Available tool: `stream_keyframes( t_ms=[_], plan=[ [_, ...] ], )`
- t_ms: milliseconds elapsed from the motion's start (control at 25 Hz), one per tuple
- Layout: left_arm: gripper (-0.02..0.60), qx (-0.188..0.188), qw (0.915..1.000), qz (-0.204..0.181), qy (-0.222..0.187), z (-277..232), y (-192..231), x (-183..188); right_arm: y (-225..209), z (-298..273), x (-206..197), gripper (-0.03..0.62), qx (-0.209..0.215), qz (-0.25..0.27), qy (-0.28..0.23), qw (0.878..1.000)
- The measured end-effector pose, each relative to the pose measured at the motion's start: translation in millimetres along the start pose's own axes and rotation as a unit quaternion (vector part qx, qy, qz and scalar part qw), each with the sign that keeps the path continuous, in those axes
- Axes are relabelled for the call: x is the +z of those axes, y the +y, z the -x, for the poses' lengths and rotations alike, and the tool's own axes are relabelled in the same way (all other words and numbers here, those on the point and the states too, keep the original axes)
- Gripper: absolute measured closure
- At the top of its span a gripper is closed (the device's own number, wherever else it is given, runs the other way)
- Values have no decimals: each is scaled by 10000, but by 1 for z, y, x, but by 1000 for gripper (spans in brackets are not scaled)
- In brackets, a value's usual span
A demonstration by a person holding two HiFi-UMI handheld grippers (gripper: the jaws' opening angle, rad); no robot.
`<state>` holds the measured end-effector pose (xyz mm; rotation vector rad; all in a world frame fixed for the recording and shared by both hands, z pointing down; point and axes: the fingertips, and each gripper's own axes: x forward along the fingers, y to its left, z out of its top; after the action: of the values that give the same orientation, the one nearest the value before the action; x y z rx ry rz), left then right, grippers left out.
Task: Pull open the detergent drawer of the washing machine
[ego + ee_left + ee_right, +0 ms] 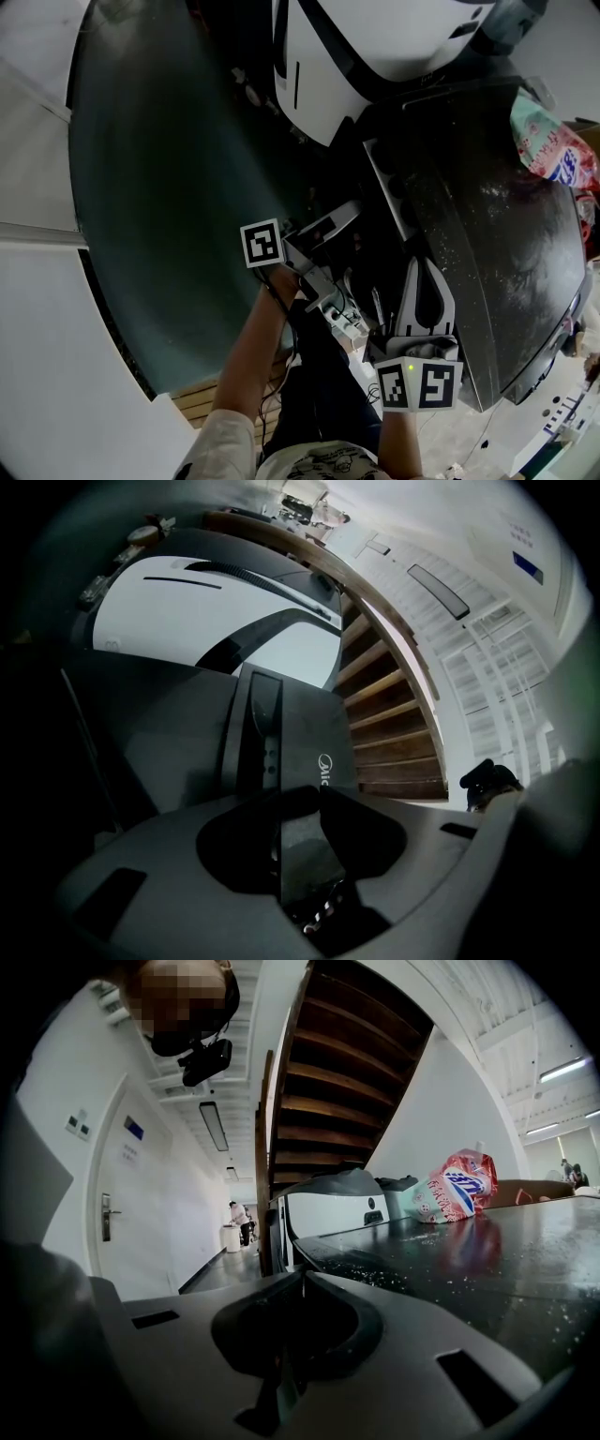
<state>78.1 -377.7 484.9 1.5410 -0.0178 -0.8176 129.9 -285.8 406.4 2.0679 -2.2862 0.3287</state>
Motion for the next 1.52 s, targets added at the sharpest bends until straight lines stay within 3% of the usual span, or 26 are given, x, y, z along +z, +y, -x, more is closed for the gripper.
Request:
stream_keyframes(
  t_ms=[400,1520],
  plan=[
    [437,36,9999,-46,-128,27,-14,2,0,8,0,576,-63,-31,-8,10000],
    [437,27,9993,-154,-349,81,-42,5,33,15,-8,571,283,54,64,9996]
  ],
)
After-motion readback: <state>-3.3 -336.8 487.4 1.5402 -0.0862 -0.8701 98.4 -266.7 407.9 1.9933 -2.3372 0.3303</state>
